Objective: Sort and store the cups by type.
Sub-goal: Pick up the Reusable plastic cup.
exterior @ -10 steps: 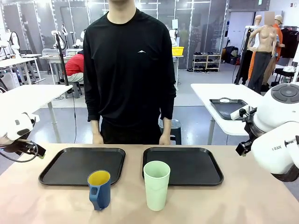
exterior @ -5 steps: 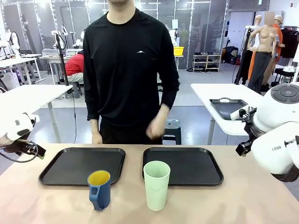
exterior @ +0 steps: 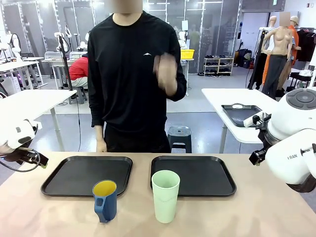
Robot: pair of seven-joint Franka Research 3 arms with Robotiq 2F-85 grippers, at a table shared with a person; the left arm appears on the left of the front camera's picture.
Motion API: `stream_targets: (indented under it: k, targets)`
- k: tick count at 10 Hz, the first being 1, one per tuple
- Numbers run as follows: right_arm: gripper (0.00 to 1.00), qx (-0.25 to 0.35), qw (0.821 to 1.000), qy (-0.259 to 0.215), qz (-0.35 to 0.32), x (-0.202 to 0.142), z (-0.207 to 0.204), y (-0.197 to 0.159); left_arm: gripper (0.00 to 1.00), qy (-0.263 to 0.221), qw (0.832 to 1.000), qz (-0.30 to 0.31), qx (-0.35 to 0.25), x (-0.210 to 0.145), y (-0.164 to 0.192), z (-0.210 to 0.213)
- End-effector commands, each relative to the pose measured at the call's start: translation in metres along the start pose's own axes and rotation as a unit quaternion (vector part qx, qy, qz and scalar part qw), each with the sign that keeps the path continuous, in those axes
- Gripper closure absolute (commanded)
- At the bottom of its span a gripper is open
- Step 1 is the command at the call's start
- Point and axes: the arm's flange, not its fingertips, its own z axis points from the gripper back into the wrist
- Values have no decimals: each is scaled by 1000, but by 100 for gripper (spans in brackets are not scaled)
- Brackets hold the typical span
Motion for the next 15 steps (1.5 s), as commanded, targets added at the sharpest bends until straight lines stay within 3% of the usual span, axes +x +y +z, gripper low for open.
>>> stream_targets:
  k: [1, 15]
  targets:
    - [0, 2, 1000, -1, 4, 0, -1, 0, 0, 1, 1000, 2, 1, -1, 2, -1]
    - [0, 0, 1000, 0, 0, 0, 0, 0, 0, 1, 1000, 2, 1, -1, 2, -1]
